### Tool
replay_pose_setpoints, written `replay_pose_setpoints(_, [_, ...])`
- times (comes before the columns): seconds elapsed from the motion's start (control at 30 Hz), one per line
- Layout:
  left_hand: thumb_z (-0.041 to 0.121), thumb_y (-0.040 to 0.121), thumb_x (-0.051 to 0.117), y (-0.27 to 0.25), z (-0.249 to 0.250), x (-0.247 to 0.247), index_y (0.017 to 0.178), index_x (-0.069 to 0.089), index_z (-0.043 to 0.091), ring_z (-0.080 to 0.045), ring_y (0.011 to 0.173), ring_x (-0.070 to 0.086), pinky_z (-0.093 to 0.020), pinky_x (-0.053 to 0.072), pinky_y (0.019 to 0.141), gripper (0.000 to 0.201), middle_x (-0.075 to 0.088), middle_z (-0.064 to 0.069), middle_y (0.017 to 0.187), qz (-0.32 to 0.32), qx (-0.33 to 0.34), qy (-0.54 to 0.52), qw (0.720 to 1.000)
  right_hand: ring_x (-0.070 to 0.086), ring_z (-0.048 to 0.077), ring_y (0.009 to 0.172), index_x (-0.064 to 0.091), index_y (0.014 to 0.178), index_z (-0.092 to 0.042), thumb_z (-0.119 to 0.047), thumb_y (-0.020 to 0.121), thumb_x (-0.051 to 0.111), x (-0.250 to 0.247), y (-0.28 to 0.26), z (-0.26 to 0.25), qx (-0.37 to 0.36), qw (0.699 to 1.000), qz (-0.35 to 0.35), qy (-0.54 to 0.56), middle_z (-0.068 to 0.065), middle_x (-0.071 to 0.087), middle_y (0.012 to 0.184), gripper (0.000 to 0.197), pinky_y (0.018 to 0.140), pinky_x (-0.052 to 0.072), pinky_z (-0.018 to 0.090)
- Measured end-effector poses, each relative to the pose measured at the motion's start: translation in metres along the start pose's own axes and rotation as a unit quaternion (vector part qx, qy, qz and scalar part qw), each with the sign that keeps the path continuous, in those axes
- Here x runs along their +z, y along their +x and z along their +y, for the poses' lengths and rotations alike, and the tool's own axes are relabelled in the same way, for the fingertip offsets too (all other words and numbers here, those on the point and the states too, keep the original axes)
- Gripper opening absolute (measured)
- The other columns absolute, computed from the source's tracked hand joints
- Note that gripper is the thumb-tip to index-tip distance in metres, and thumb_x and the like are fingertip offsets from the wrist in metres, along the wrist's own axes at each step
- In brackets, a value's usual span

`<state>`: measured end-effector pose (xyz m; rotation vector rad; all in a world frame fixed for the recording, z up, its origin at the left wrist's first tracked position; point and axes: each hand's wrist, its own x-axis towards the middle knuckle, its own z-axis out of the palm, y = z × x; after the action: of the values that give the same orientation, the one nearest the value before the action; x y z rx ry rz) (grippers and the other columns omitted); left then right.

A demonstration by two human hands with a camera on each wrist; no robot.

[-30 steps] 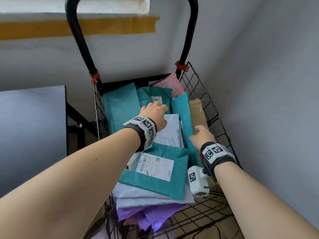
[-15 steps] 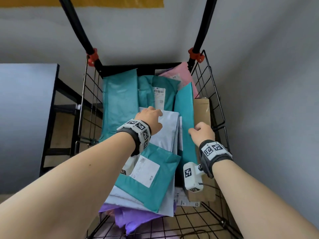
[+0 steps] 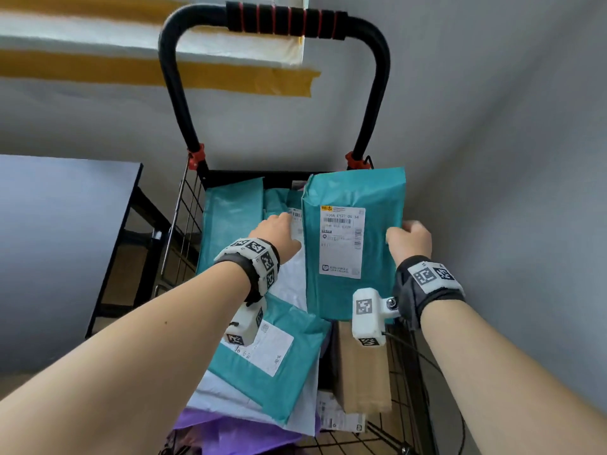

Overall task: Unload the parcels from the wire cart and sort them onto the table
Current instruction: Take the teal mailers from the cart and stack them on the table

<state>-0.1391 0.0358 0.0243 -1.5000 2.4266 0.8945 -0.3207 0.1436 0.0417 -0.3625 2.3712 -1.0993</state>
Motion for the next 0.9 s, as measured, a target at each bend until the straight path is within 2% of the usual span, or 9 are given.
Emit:
replay_pose_setpoints(0.17, [0.024,0.09,0.055,-0.027,-0.01,-0.028,0.13,0.043,0.012,-0.026,0.112,0.055,-0.033,0.044,0.086,0.044,0.054,-0.009,0.129,0.034,0.005,-0.076,0.997,0.055,0.024,0.081,0.065,0.105,-0.013,-0.001,0.078,0.049,0.007,-0.034,-0.034,-0.059,0.996,-0.018,0.058,0.003,0.064,0.094,0.033,0.072,0.041,0.025])
replay_pose_setpoints(0.27, [0.026,0.088,0.055,-0.044,-0.025,-0.048,0.125,0.044,0.014,-0.024,0.104,0.058,-0.032,0.045,0.084,0.04,0.06,-0.005,0.122,0.055,0.008,-0.141,0.988,0.058,0.023,0.085,0.066,0.107,-0.017,0.0,0.077,0.048,0.015,-0.061,-0.06,-0.092,0.992,-0.027,0.085,0.002,0.066,0.097,0.039,0.08,0.049,0.029])
replay_pose_setpoints(0.47, [0.023,0.094,0.049,-0.099,-0.077,-0.098,0.144,0.026,0.022,-0.025,0.101,0.061,-0.033,0.051,0.082,0.055,0.059,-0.006,0.121,0.119,0.002,-0.235,0.965,0.063,0.02,0.09,0.063,0.119,-0.022,0.002,0.077,0.045,0.053,-0.13,-0.108,-0.152,0.978,-0.077,0.118,-0.001,0.068,0.106,0.052,0.085,0.054,0.034])
replay_pose_setpoints(0.53, [0.021,0.094,0.047,-0.121,-0.107,-0.114,0.147,0.02,0.025,-0.027,0.105,0.06,-0.035,0.051,0.086,0.06,0.057,-0.006,0.126,0.142,-0.007,-0.255,0.956,0.064,0.018,0.082,0.061,0.116,-0.029,0.004,0.076,0.042,0.074,-0.161,-0.119,-0.177,0.97,-0.126,0.106,-0.004,0.068,0.1,0.056,0.079,0.055,0.033])
replay_pose_setpoints(0.6, [0.018,0.094,0.044,-0.146,-0.141,-0.128,0.148,0.018,0.028,-0.027,0.108,0.059,-0.034,0.05,0.089,0.061,0.055,-0.006,0.131,0.164,-0.019,-0.278,0.946,0.059,0.019,0.073,0.059,0.103,-0.028,0.01,0.077,0.038,0.096,-0.198,-0.129,-0.214,0.957,-0.177,0.084,-0.006,0.065,0.086,0.051,0.069,0.051,0.03])
replay_pose_setpoints(0.67, [0.014,0.095,0.041,-0.174,-0.178,-0.141,0.148,0.017,0.031,-0.025,0.105,0.058,-0.03,0.048,0.083,0.061,0.054,-0.004,0.132,0.187,-0.035,-0.287,0.939,0.055,0.021,0.074,0.055,0.11,-0.024,0.012,0.078,0.038,0.122,-0.236,-0.138,-0.241,0.945,-0.217,0.047,-0.002,0.062,0.083,0.052,0.065,0.048,0.03])
replay_pose_setpoints(0.77, [0.011,0.094,0.037,-0.215,-0.236,-0.158,0.148,0.018,0.034,-0.023,0.098,0.056,-0.028,0.046,0.079,0.062,0.055,-0.004,0.132,0.224,-0.05,-0.291,0.929,0.056,0.017,0.071,0.038,0.137,-0.028,0.009,0.077,0.043,0.165,-0.291,-0.152,-0.273,0.926,-0.261,0.006,0.0,0.062,0.092,0.071,0.059,0.047,0.026])
replay_pose_setpoints(0.83, [0.009,0.095,0.035,-0.239,-0.275,-0.168,0.149,0.018,0.034,-0.022,0.1,0.054,-0.026,0.041,0.079,0.061,0.052,-0.005,0.135,0.239,-0.062,-0.301,0.921,0.057,0.015,0.069,0.021,0.147,-0.033,0.006,0.076,0.048,0.189,-0.33,-0.161,-0.294,0.911,-0.288,-0.013,0.001,0.062,0.104,0.086,0.056,0.047,0.025])
replay_pose_setpoints(0.9, [0.007,0.095,0.034,-0.262,-0.313,-0.177,0.149,0.019,0.033,-0.022,0.107,0.053,-0.026,0.04,0.082,0.062,0.049,-0.005,0.139,0.256,-0.077,-0.318,0.91,0.057,0.015,0.068,0.008,0.149,-0.039,0.006,0.076,0.05,0.213,-0.368,-0.169,-0.314,0.898,-0.308,-0.019,0.0,0.061,0.105,0.096,0.057,0.049,0.026])
